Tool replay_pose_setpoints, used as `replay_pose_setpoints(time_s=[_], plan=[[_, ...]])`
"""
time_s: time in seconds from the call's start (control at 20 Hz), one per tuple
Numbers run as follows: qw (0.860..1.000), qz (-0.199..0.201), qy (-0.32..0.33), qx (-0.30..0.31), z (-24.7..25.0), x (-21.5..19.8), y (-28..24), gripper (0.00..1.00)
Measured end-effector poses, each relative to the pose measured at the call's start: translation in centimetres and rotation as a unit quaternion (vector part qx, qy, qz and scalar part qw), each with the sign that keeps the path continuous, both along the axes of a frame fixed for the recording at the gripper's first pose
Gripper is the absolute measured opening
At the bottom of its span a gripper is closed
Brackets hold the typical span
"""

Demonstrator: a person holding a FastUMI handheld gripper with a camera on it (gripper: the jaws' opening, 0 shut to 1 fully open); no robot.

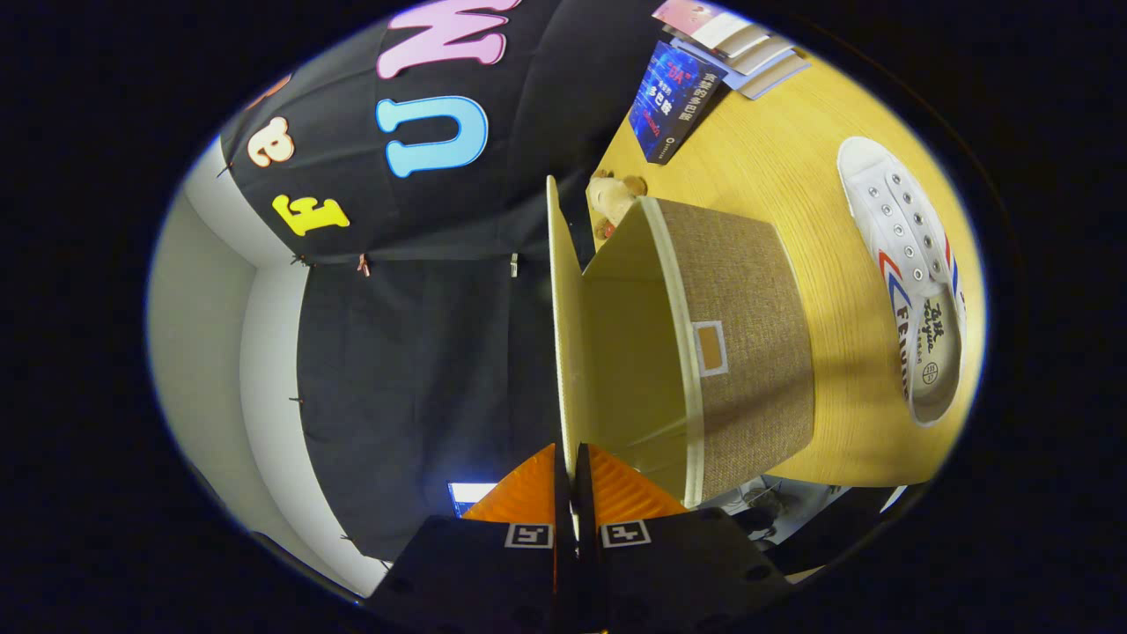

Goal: Open the storage box then place both shoes into the box .Put the left shoe in first, then the right shoe, with the right side of both shoes facing outward in a uniform manner.

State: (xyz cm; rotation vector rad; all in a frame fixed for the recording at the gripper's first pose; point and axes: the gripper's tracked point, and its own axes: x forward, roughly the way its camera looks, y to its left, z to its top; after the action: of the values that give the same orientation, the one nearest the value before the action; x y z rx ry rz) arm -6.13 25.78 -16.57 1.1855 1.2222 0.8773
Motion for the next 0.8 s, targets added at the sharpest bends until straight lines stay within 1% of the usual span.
replay_pose_setpoints(time_s=[0.05, 0.25, 0.45, 0.6, 0.8], plan=[[1.0, 0.005, -0.007, -0.007, 0.5, -0.3, 0.4, 0.05], [0.999, 0.0, -0.034, -0.024, 3.9, 0.2, 2.8, 0.05], [0.998, 0.004, -0.057, -0.035, 7.4, 0.4, 6.7, 0.05], [0.996, 0.021, -0.081, -0.039, 9.7, 0.1, 10.2, 0.05], [0.993, 0.044, -0.103, -0.044, 11.0, 0.1, 15.7, 0.06]])
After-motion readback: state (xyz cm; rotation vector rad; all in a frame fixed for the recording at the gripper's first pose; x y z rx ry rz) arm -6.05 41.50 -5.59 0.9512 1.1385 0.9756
